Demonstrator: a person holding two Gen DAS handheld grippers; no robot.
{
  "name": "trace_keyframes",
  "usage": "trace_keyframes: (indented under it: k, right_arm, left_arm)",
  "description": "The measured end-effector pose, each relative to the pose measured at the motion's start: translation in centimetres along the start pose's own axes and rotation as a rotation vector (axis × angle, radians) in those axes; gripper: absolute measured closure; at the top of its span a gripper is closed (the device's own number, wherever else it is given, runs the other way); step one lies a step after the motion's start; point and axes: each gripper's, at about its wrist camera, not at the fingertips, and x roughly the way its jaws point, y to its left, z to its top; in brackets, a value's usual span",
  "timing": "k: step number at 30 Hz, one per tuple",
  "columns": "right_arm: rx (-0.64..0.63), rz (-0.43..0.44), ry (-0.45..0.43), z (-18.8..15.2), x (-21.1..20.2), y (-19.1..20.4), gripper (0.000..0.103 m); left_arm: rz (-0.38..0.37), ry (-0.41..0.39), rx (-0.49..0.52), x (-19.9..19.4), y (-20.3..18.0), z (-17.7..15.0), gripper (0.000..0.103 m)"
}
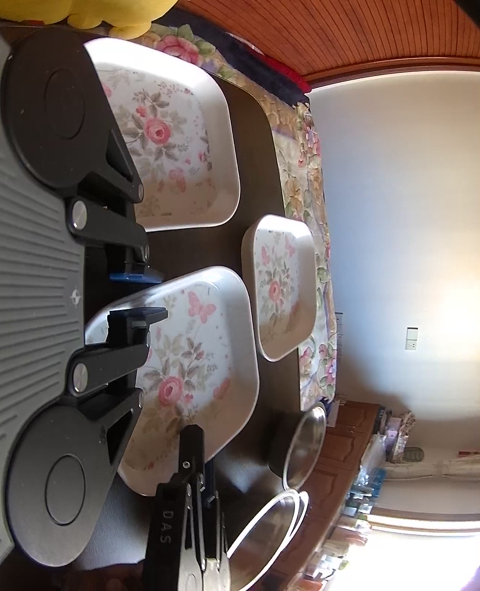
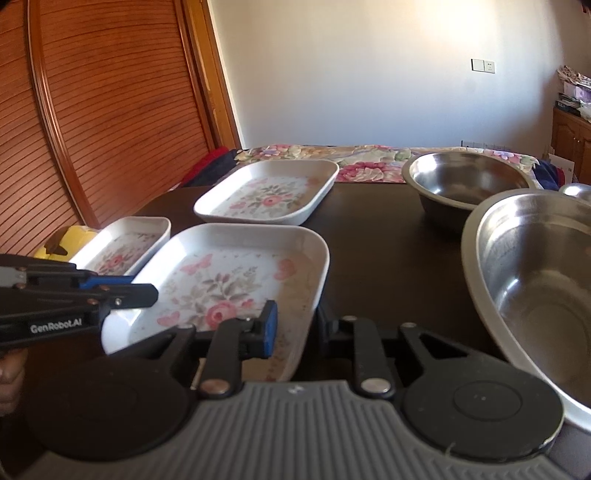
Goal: Organize plates and bowls
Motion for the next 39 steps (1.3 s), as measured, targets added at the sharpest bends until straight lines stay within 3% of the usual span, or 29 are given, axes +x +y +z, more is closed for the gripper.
trace_keyframes:
  k: [23, 39]
  right_arm:
    - [0.023, 0.032, -0.061, -4.8, -6.7, 3.4, 0.079]
    - [0.027, 0.057, -0.068, -7.2, -8.3, 5.6, 0.078]
  left_arm:
    - [-0.002, -0.062, -0.078, -8.1, -1.6, -6.5, 0.088]
    - [0.029, -0.084, -0.106, -10.4, -0.9, -9.3, 0.088]
